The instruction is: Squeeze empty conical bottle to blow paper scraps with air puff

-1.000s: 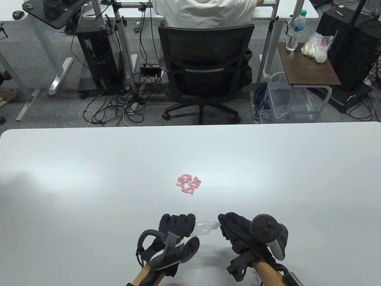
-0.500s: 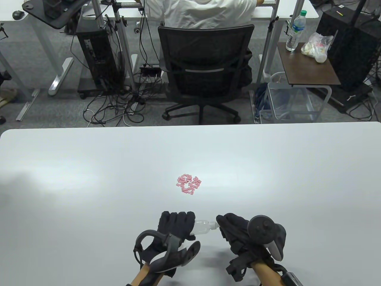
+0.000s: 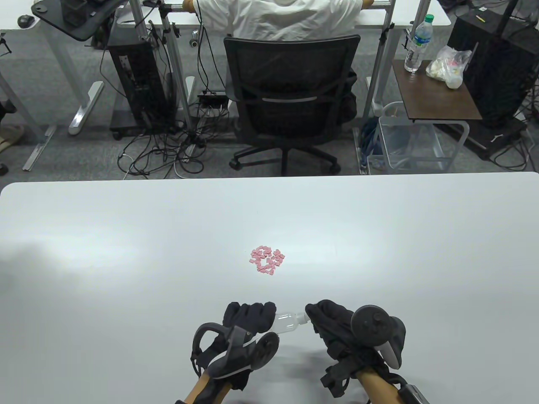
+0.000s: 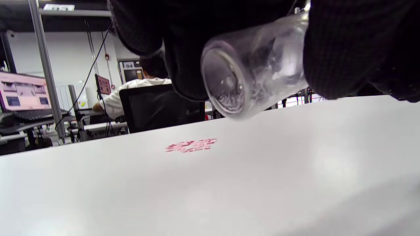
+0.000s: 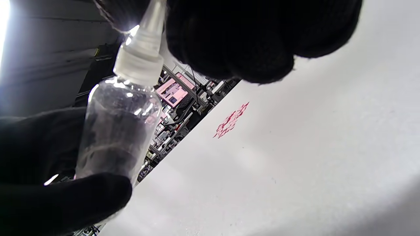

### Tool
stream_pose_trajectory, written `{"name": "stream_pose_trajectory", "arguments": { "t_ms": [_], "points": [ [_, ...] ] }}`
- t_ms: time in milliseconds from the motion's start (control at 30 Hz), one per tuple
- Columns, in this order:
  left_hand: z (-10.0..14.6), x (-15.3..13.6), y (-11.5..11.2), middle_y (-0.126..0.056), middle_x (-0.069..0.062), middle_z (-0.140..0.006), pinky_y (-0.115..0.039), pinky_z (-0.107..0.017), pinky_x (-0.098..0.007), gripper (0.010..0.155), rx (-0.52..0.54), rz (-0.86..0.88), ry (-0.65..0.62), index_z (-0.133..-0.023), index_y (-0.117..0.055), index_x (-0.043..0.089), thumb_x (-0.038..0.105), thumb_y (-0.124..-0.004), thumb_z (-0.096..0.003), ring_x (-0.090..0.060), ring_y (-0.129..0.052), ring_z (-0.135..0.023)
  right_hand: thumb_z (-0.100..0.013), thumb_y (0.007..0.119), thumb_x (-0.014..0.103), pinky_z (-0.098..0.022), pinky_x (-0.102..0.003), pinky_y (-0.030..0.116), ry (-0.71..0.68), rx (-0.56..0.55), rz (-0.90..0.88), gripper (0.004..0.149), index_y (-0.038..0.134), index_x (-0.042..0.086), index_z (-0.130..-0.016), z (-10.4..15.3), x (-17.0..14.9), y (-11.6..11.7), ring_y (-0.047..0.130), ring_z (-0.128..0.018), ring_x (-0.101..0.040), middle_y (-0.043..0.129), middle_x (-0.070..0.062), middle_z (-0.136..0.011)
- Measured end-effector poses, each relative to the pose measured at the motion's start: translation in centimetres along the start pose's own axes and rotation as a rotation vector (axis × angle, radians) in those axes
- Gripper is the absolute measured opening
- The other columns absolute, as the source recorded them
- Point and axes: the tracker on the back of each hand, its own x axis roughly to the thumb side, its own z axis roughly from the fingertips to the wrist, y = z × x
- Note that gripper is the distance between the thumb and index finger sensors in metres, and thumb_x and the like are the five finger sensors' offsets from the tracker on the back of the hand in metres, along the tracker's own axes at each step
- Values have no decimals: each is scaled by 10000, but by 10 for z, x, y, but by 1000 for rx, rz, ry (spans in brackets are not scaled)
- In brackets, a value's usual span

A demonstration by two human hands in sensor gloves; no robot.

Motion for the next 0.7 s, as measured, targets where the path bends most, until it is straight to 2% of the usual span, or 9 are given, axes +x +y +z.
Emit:
{"name": "stream_pose_trajectory", "arguments": {
  "t_ms": [133,267,367,467,533,633,700],
  "points": [
    [-1,0,-1,-849,-57,-1027,-614,-771,-513,746,-17,-16,-5,-1087,-708,233,589,-923,-467,-263,-934,-899,-589,720,400,-425,-534,831,-9,30,-4,424,864,57,-791,0,1,0,982,-470,-283,955,-146,-610],
    [-2,-5,-7,-838,-57,-1040,-607,-774,-519,744,-48,41,8,-1092,-698,238,580,-925,-471,-268,-924,-914,-579,755,413,-436,-536,829,-11,32,-14,447,854,50,-821,0,1,1,982,-487,-287,955,-155,-634],
    [-1,-3,-2,-831,-59,-1047,-603,-775,-522,745,1,-26,9,-1096,-693,237,575,-924,-472,-273,-918,-921,-590,689,473,-436,-537,827,-26,25,-16,510,853,53,-826,1,2,2,980,-487,-287,955,-153,-634],
    [2,1,5,-831,-58,-1047,-603,-777,-520,747,63,-132,-2,-1095,-693,239,579,-922,-470,-268,-919,-921,-598,699,404,-433,-535,830,-25,18,-6,446,852,51,-825,1,5,2,981,-482,-284,955,-152,-630],
    [2,1,6,-837,-56,-1042,-607,-776,-518,745,49,-153,-3,-1092,-697,244,584,-920,-469,-260,-925,-918,-592,721,379,-441,-538,827,-28,31,-15,441,840,39,-846,1,6,2,977,-495,-289,949,-167,-647],
    [0,-4,1,-837,-55,-1043,-604,-776,-521,742,-43,-31,6,-1092,-698,239,584,-919,-473,-265,-924,-917,-579,764,369,-460,-544,821,-27,49,-39,459,816,29,-883,0,4,2,972,-527,-298,939,-181,-684],
    [-1,-7,-3,-830,-62,-1047,-600,-776,-524,746,-54,36,15,-1098,-690,233,576,-920,-477,-272,-916,-921,-578,765,407,-461,-543,821,-27,33,-57,487,815,32,-885,1,3,1,972,-527,-297,939,-173,-686]
  ]
}}
